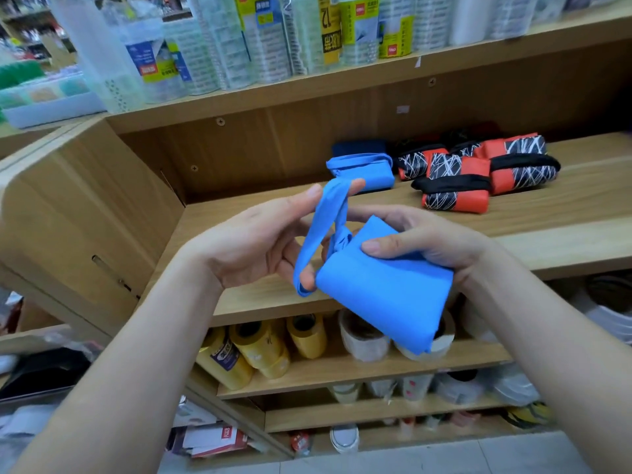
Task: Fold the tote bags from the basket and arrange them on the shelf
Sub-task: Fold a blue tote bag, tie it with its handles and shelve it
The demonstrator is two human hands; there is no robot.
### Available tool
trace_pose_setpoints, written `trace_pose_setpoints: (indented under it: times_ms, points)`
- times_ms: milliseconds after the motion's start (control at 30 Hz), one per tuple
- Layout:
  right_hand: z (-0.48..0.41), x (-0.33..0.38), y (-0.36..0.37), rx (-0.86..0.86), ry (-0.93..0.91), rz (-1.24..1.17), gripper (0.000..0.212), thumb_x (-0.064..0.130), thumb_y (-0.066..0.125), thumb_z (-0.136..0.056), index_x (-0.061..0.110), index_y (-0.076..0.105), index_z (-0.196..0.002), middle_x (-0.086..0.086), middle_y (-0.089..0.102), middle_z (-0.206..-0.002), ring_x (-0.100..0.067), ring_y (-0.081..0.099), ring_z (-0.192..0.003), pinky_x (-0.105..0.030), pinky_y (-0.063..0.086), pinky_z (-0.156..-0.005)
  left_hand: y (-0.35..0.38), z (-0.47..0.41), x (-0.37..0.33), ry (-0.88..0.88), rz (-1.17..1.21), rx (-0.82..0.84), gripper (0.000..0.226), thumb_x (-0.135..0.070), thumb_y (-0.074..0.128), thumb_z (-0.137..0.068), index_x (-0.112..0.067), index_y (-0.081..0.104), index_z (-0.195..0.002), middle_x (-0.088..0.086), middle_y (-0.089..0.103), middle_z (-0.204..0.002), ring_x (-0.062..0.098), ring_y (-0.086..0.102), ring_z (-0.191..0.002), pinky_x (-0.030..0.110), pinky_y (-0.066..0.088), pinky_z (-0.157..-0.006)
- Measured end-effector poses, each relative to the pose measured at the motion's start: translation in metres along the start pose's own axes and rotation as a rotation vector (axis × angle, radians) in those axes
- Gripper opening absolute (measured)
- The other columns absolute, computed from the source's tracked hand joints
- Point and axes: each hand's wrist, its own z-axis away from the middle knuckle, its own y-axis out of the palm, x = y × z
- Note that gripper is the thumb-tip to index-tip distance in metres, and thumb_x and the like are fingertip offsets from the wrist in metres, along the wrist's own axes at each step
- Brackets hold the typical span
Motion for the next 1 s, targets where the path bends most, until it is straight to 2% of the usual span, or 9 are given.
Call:
trace_pose_setpoints:
  times_ms: [100,200,267,367,467,600,700,833,1000]
  points:
    - [-0.001,-0.003,-0.002,0.013,0.036,0.018,0.053,0.009,0.067,-0.082,0.014,0.057,-0.134,-0.026,0.06,-0.12,-0.031,0.068,-0.091,-0.039,0.056,-0.078,0.001,0.002,0.002,-0.032,-0.038,0.053,0.043,-0.057,0.041,-0.088,-0.054,0.053,-0.129,0.002,0.067,-0.123,0.019,0.069,-0.06,0.03,0.061,-0.061]
    - [-0.001,-0.008,-0.003,-0.011,-0.026,0.004,0.038,0.007,0.07,-0.079,0.008,0.065,-0.117,-0.019,0.066,-0.108,-0.029,0.069,-0.085,-0.037,0.058,-0.074,-0.003,0.007,0.008,0.042,0.009,0.035,0.044,-0.051,0.056,-0.089,-0.046,0.054,-0.133,0.006,0.068,-0.103,0.021,0.069,-0.065,0.03,0.059,-0.064]
    - [-0.001,-0.012,-0.007,-0.09,-0.098,-0.083,0.046,0.018,0.088,-0.063,0.011,0.069,-0.105,-0.015,0.07,-0.097,-0.025,0.071,-0.079,-0.034,0.059,-0.067,-0.007,0.011,0.017,0.167,0.069,0.009,0.061,-0.044,0.074,-0.08,-0.033,0.054,-0.137,0.012,0.063,-0.097,0.025,0.069,-0.073,0.034,0.056,-0.074]
    - [-0.001,-0.02,-0.01,-0.271,-0.158,-0.16,0.058,0.022,0.095,-0.047,0.014,0.069,-0.099,-0.014,0.07,-0.091,-0.025,0.071,-0.074,-0.034,0.059,-0.064,-0.002,0.012,0.026,0.257,0.084,-0.063,0.067,-0.036,0.085,-0.069,-0.022,0.062,-0.13,0.009,0.064,-0.093,0.026,0.067,-0.083,0.036,0.052,-0.084]
    - [-0.005,-0.02,-0.009,-0.494,-0.249,-0.218,0.05,0.017,0.083,-0.052,0.015,0.065,-0.098,-0.01,0.071,-0.091,-0.024,0.071,-0.076,-0.033,0.06,-0.066,0.011,0.008,0.034,0.306,-0.033,-0.205,0.057,-0.03,0.086,-0.069,-0.012,0.068,-0.12,0.014,0.069,-0.109,0.028,0.064,-0.103,0.036,0.051,-0.093]
    - [-0.008,-0.014,-0.007,-0.747,-0.388,-0.262,0.018,0.006,0.066,-0.074,0.017,0.063,-0.087,-0.002,0.072,-0.082,-0.018,0.069,-0.075,-0.03,0.059,-0.068,0.04,-0.004,0.055,0.375,-0.049,-0.473,0.047,-0.008,0.082,-0.066,-0.001,0.065,-0.109,0.018,0.063,-0.117,0.022,0.062,-0.113,0.032,0.049,-0.099]
    - [-0.012,-0.016,0.002,-0.858,-0.445,-0.267,0.017,-0.002,0.061,-0.085,0.015,0.063,-0.086,-0.002,0.071,-0.081,-0.016,0.069,-0.073,-0.029,0.059,-0.066,0.055,-0.013,0.069,0.453,-0.09,-0.6,0.05,-0.017,0.086,-0.062,-0.004,0.062,-0.104,0.018,0.061,-0.114,0.022,0.062,-0.11,0.031,0.052,-0.094]
    - [-0.019,-0.023,0.015,-1.001,-0.511,-0.28,0.016,-0.003,0.063,-0.087,0.013,0.064,-0.086,-0.005,0.07,-0.086,-0.02,0.069,-0.079,-0.037,0.06,-0.072,0.061,-0.022,0.075,0.502,-0.131,-0.833,0.029,-0.016,0.081,-0.069,-0.005,0.063,-0.089,0.018,0.064,-0.098,0.028,0.064,-0.094,0.037,0.055,-0.083]
    - [-0.027,-0.03,0.021,-1.229,-0.572,-0.219,0.021,-0.001,0.066,-0.086,0.017,0.066,-0.076,-0.005,0.069,-0.089,-0.026,0.068,-0.089,-0.049,0.056,-0.083,0.07,-0.026,0.082,0.544,-0.245,-1.035,0.017,-0.017,0.082,-0.075,-0.021,0.066,-0.079,-0.001,0.059,-0.082,0.016,0.058,-0.077,0.029,0.049,-0.069]
